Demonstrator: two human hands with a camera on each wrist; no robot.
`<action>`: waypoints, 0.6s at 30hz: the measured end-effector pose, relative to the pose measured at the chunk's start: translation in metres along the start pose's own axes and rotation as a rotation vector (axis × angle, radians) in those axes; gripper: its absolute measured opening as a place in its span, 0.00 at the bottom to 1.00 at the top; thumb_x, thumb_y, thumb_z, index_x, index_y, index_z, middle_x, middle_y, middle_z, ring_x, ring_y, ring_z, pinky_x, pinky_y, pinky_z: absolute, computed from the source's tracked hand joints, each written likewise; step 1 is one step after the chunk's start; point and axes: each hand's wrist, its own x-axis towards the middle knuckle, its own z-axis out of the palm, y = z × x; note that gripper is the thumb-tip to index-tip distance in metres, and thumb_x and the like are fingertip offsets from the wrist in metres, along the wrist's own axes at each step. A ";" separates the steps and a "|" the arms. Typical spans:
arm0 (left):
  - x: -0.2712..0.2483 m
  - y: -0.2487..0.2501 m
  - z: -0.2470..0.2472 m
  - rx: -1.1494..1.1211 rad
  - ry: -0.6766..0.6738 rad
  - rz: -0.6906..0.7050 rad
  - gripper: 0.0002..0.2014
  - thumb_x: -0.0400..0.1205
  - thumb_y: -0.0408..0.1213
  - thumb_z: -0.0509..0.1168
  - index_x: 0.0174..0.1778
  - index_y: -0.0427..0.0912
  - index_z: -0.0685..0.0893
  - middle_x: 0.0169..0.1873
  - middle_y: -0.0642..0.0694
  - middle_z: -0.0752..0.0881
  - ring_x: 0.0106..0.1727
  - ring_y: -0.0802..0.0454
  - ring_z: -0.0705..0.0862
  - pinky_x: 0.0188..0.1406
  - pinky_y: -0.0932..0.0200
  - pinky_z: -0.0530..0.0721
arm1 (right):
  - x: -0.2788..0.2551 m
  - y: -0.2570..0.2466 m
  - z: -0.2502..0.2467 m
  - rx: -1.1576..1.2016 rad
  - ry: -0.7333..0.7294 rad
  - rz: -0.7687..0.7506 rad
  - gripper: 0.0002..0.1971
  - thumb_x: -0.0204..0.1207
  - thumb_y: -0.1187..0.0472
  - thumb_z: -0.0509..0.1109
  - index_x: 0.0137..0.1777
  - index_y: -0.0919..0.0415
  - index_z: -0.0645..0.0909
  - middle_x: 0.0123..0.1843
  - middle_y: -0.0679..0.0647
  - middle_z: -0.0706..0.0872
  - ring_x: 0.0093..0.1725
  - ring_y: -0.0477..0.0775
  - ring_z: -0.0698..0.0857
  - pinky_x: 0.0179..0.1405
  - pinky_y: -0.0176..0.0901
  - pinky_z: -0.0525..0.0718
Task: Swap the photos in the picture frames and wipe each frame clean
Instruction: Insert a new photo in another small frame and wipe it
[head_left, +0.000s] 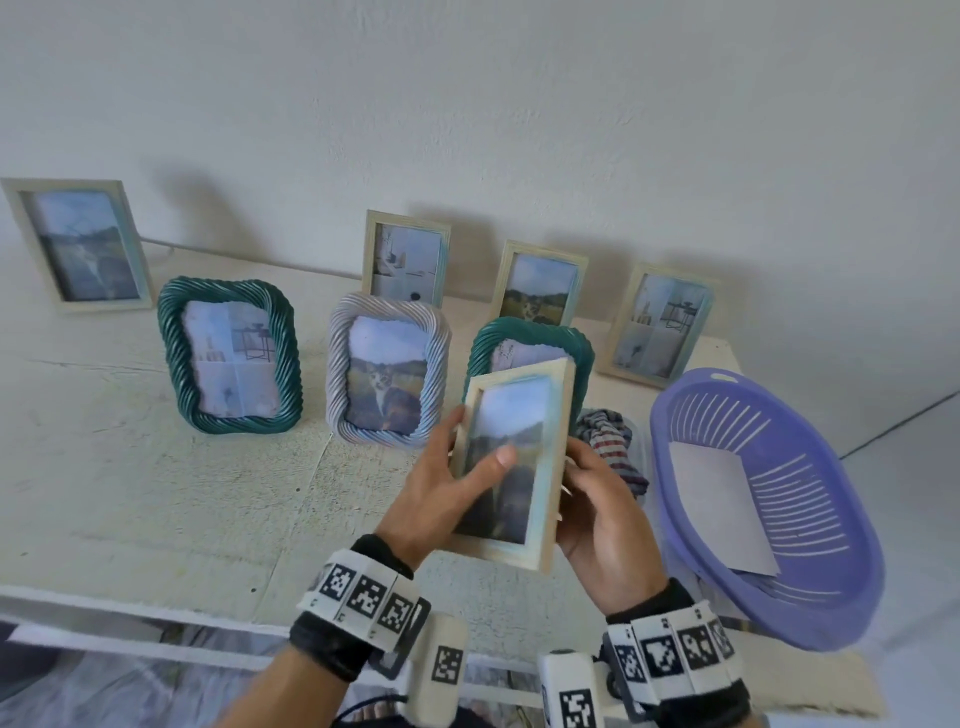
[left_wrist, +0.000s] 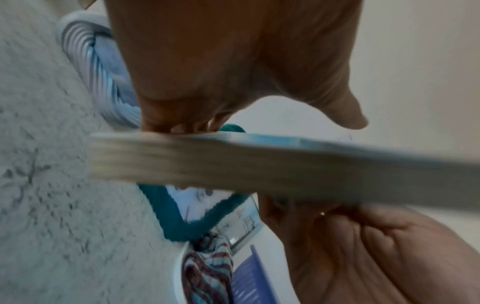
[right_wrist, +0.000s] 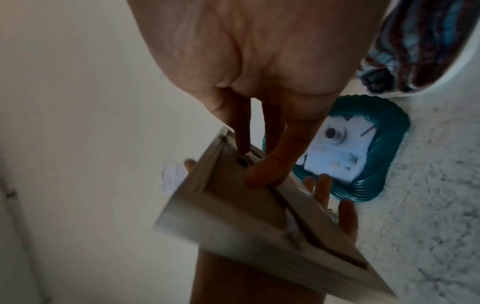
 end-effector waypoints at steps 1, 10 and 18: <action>0.000 0.001 0.005 -0.003 -0.048 -0.008 0.54 0.61 0.73 0.71 0.80 0.51 0.63 0.71 0.53 0.77 0.69 0.56 0.80 0.70 0.47 0.79 | -0.002 0.000 0.002 -0.103 -0.021 -0.047 0.18 0.81 0.70 0.56 0.60 0.57 0.85 0.58 0.63 0.86 0.49 0.61 0.85 0.37 0.52 0.86; -0.009 0.018 0.030 -0.210 -0.135 -0.120 0.39 0.66 0.70 0.67 0.67 0.49 0.80 0.60 0.45 0.88 0.64 0.48 0.85 0.63 0.39 0.82 | -0.013 0.005 -0.001 -0.806 -0.047 -0.294 0.22 0.79 0.55 0.70 0.70 0.35 0.72 0.58 0.40 0.82 0.46 0.51 0.85 0.42 0.55 0.88; -0.015 0.025 0.036 -0.182 -0.068 -0.160 0.31 0.60 0.69 0.65 0.51 0.52 0.86 0.41 0.54 0.89 0.48 0.58 0.87 0.58 0.39 0.84 | -0.017 -0.019 -0.025 -1.538 0.203 -0.673 0.11 0.72 0.49 0.68 0.49 0.52 0.86 0.39 0.48 0.79 0.37 0.49 0.80 0.31 0.41 0.78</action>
